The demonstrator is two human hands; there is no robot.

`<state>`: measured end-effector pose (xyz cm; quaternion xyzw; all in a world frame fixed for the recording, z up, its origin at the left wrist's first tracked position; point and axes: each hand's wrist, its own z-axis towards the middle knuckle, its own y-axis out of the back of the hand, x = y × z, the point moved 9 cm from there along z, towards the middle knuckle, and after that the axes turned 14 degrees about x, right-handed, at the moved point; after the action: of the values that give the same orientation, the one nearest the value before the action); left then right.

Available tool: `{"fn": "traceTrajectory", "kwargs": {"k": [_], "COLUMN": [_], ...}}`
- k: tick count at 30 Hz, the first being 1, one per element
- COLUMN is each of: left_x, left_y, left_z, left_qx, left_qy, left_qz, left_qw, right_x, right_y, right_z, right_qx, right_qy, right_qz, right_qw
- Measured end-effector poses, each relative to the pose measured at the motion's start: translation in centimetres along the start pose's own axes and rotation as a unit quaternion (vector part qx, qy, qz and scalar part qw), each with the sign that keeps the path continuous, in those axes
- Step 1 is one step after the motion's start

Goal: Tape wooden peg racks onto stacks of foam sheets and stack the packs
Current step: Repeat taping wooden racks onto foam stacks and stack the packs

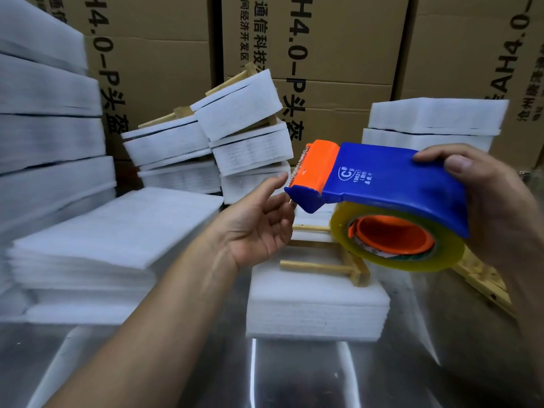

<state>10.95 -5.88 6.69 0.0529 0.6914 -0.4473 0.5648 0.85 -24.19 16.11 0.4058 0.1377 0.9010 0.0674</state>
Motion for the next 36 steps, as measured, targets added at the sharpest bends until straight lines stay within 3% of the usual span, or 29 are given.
{"fn": "traceTrajectory", "kwargs": {"k": [6, 11, 16, 21, 26, 36], "left_x": [-0.6, -1.2, -1.0, -0.8, -0.3, 0.8], "left_y": [0.2, 0.7, 0.9, 1.0, 1.0, 1.3], "left_z": [-0.2, -0.2, -0.1, 0.0, 0.2, 0.2], "left_qx": [-0.033, -0.059, -0.059, -0.058, -0.047, -0.035], "left_qy": [-0.019, -0.044, -0.029, -0.023, -0.007, 0.057], "left_qz": [0.055, 0.09, 0.086, 0.078, 0.054, 0.035], "left_qw": [0.998, 0.993, 0.994, 0.995, 0.997, 0.997], "right_x": [-0.1, -0.4, -1.6, -1.2, -1.4, -1.2], "right_y": [0.9, 0.8, 0.0, 0.1, 0.0, -0.3], "right_z": [0.0, -0.2, -0.1, -0.2, -0.2, -0.2], "right_qx": [0.005, 0.062, 0.104, 0.073, 0.084, 0.09], "right_qy": [-0.001, -0.011, -0.074, -0.033, -0.018, 0.003], "right_qz": [-0.029, -0.064, -0.203, -0.185, -0.235, -0.222], "right_qw": [1.0, 0.996, 0.971, 0.979, 0.968, 0.971]}}
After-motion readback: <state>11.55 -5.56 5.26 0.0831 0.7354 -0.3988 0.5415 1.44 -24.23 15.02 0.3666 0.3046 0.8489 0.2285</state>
